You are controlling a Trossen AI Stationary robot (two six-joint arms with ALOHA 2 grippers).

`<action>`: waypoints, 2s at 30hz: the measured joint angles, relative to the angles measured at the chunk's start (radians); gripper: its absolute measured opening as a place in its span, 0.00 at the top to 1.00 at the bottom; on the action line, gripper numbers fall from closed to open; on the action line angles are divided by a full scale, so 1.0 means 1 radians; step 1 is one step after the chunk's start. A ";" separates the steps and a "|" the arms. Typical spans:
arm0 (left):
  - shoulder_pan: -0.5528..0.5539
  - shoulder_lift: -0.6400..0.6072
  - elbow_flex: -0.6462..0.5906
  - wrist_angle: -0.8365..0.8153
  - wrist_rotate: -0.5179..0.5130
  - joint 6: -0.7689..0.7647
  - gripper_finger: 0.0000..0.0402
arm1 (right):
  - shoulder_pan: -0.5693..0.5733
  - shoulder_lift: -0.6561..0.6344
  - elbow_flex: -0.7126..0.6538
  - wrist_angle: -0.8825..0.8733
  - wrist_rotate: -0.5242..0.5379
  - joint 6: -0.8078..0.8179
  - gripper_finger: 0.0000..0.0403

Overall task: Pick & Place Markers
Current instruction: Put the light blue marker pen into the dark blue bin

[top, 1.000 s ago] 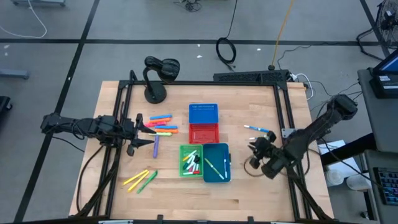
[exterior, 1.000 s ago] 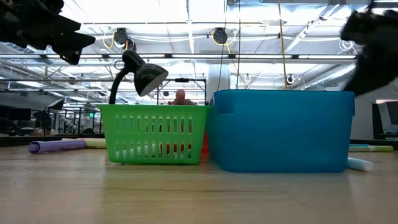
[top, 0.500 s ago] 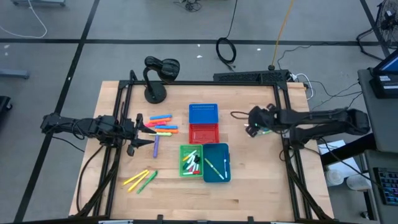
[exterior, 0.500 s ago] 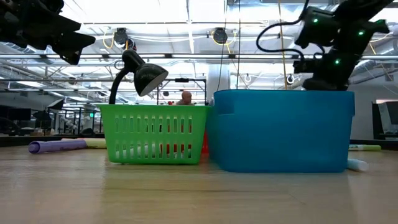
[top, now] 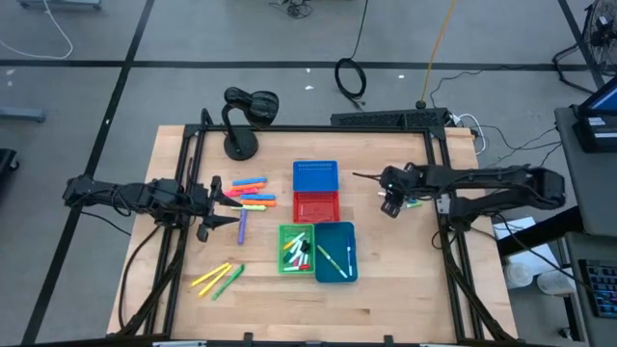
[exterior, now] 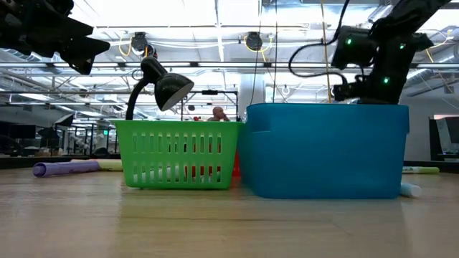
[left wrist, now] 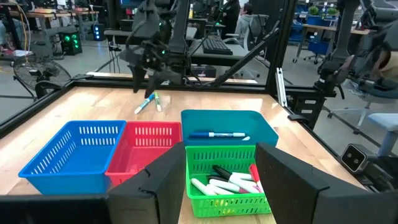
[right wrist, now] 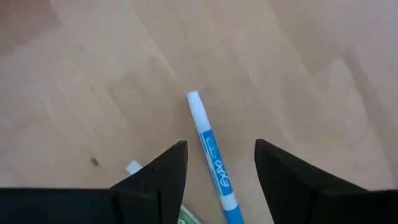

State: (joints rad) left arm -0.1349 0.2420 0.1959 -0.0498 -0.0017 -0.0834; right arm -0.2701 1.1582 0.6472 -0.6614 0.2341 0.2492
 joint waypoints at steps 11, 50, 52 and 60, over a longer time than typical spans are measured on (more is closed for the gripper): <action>0.000 0.000 0.000 0.000 0.000 0.000 0.51 | -0.004 0.250 0.005 0.025 0.001 0.018 0.57; 0.000 0.000 0.000 0.000 0.000 0.000 0.51 | 0.088 0.063 -0.003 0.434 -0.108 0.094 0.97; 0.000 0.000 0.000 0.000 0.000 0.000 0.51 | 0.142 0.026 -0.004 0.520 -0.130 0.098 0.97; 0.000 0.000 0.000 0.000 0.000 0.000 0.51 | 0.421 -0.011 -0.002 0.857 -0.130 0.070 0.97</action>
State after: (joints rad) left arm -0.1352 0.2420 0.1959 -0.0496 -0.0017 -0.0834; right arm 0.1510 1.1475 0.6455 0.1960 0.1041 0.3196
